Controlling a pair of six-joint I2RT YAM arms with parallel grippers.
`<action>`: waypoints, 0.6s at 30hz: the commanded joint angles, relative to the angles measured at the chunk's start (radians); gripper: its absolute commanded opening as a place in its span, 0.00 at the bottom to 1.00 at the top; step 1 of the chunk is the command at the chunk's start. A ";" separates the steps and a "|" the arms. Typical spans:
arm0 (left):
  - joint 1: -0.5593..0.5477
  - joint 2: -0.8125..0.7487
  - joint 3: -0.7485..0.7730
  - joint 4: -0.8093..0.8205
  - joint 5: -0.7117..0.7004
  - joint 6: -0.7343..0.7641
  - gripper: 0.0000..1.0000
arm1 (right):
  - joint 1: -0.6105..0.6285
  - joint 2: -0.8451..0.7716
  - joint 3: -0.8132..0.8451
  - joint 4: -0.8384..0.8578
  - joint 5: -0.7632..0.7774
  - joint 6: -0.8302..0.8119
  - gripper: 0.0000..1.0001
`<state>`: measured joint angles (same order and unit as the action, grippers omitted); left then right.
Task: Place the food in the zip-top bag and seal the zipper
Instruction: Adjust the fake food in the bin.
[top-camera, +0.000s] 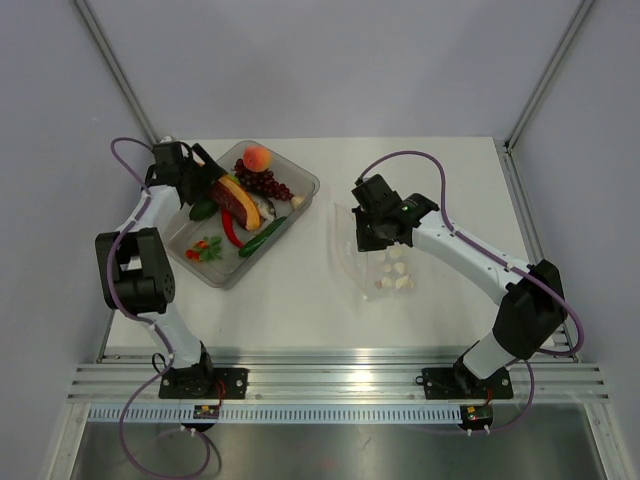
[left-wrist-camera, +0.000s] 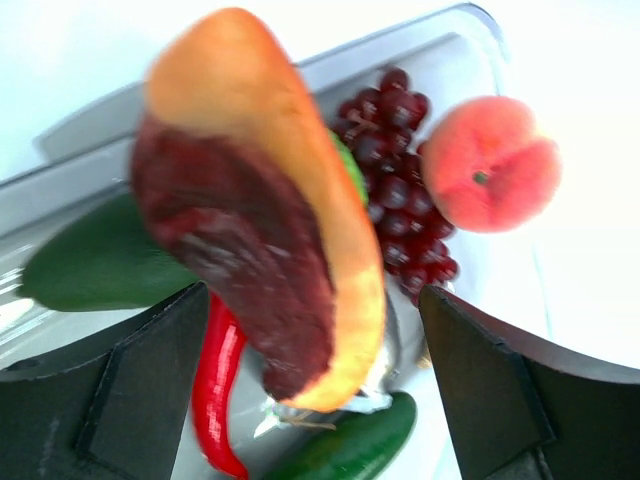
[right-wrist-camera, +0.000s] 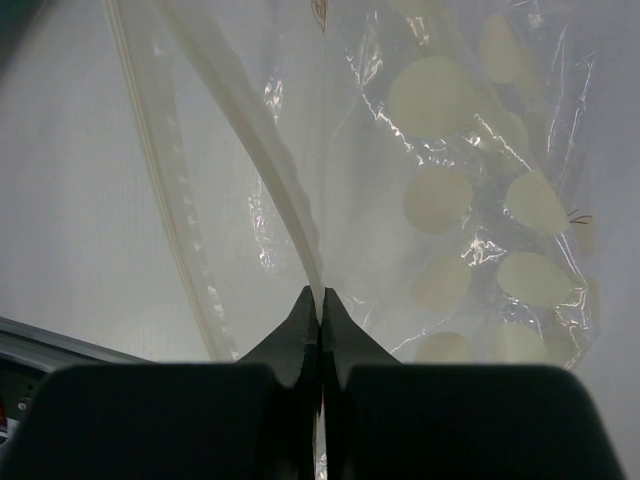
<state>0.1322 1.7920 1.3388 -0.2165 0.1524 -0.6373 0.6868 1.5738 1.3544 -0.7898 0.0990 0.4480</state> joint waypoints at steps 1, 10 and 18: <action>-0.003 0.010 0.072 0.017 0.055 -0.012 0.89 | -0.001 -0.023 0.002 0.020 -0.019 0.001 0.00; -0.051 0.115 0.364 -0.394 -0.273 -0.068 0.86 | 0.000 -0.026 -0.028 0.046 -0.030 0.011 0.00; -0.126 0.237 0.614 -0.633 -0.450 -0.091 0.84 | -0.001 -0.029 -0.047 0.061 -0.041 0.011 0.00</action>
<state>0.0288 1.9762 1.8610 -0.7124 -0.1757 -0.7097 0.6868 1.5738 1.3128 -0.7677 0.0826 0.4503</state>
